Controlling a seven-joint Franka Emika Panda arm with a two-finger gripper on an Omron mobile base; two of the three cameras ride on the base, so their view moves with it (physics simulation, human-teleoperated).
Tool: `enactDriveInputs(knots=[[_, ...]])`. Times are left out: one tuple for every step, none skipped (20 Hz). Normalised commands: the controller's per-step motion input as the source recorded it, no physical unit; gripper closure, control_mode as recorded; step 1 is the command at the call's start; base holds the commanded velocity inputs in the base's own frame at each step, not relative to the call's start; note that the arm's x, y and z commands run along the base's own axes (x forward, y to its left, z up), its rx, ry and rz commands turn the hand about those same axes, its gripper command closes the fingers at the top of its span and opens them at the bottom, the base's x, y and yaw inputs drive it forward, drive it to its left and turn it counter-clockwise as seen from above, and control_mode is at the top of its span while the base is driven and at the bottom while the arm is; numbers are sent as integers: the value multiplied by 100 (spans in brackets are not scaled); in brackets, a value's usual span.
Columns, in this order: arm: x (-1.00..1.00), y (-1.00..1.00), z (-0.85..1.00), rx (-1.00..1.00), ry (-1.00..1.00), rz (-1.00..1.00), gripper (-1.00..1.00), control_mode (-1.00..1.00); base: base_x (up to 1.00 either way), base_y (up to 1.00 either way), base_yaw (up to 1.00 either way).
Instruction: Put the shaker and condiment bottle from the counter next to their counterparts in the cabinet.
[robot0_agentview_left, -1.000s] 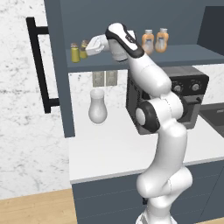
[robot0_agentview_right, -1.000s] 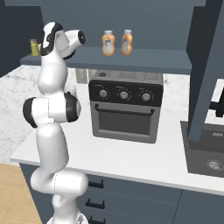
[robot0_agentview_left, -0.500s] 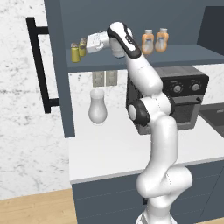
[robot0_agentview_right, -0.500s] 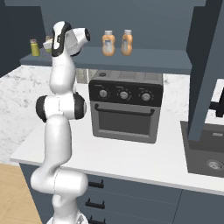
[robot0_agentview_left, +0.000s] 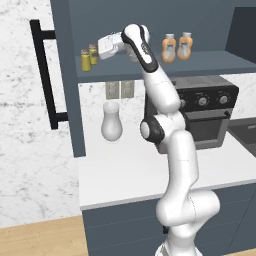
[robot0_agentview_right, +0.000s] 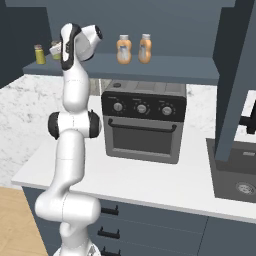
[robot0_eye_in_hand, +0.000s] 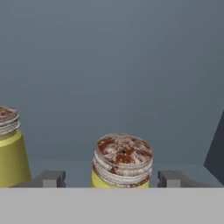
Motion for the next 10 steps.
enactDriveInputs(knots=[[0, 8, 0, -8, 0, 0, -100, -100, 0, 0, 0], [0, 8, 0, -7, 0, 0, -100, -100, 0, 0, 0], [0, 8, 0, -5, 0, 0, -100, -100, 0, 0, 0], [0, 4, 0, -4, 0, 0, -100, -100, 0, 0, 0], [0, 3, 0, -2, 0, 0, -100, -100, 0, 0, 0], [0, 0, 0, -1, 0, 0, -100, -100, 0, 0, 0], [0, 0, 0, 0, 0, 0, -100, -100, 0, 0, 0], [0, 0, 0, 0, 0, 0, -100, -100, 0, 0, 0], [0, 0, 0, 0, 0, 0, -100, -100, 0, 0, 0], [0, -1, 0, 0, 0, 0, -100, -100, 0, 0, 0]])
